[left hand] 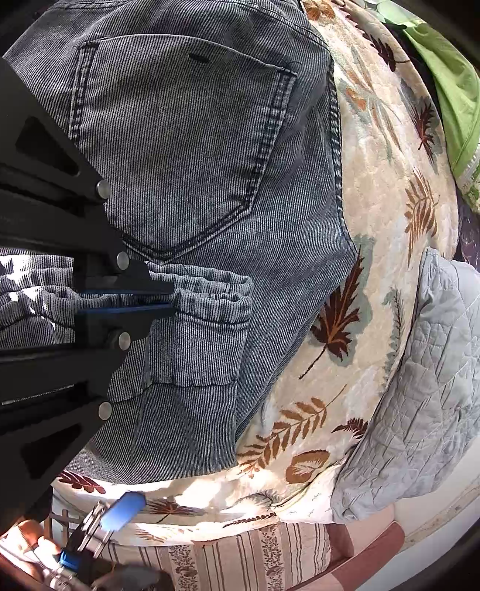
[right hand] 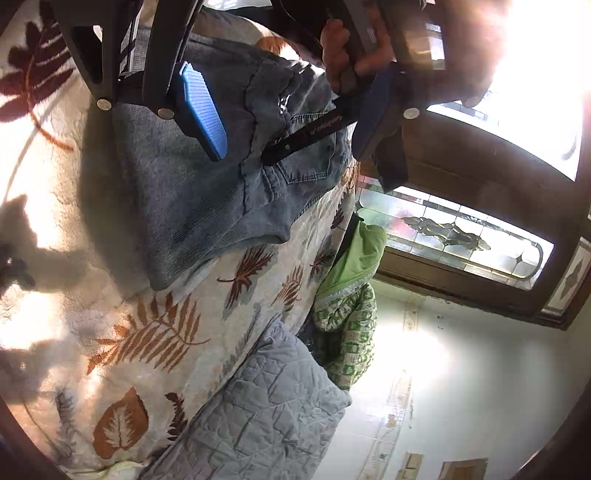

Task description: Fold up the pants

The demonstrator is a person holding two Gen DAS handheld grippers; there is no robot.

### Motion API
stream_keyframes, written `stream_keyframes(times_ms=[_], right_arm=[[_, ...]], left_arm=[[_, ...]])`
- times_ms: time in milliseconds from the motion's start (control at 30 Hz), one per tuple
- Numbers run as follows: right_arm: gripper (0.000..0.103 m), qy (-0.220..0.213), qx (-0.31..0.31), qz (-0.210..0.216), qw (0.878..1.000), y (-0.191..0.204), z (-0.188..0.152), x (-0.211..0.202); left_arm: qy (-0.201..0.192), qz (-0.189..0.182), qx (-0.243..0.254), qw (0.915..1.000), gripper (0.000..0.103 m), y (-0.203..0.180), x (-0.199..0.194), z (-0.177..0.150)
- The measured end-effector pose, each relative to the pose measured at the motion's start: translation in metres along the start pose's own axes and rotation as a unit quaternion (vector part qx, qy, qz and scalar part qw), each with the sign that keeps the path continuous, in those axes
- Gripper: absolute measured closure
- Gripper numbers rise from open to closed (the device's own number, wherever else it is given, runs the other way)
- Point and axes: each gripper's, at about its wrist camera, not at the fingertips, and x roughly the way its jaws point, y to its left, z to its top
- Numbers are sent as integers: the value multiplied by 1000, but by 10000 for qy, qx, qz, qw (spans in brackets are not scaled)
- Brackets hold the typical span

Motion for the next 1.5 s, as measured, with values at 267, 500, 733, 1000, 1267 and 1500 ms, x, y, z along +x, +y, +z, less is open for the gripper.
stream_keyframes(times_ms=[267, 500, 733, 1000, 1267, 1500], right_arm=[[31, 428, 799, -476, 9947, -49, 5, 25], [31, 524, 781, -520, 9942, -44, 10, 20], [29, 186, 486, -267, 9983, -26, 66, 24], [29, 272, 472, -609, 9967, -40, 73, 38], [27, 802, -9, -1046, 9913, -34, -10, 15], [27, 539, -556, -1095, 9910, 10, -20, 16]], left_arm=[[-369, -511, 215, 9978, 93, -12, -50, -6], [254, -322, 762, 9962, 72, -30, -18, -50], [70, -301, 783, 9964, 77, -32, -22, -53], [45, -653, 591, 9961, 77, -23, -30, -53], [-21, -1011, 371, 9942, 63, -17, -50, -51], [-1560, -1293, -956, 9746, 27, 73, -143, -79]])
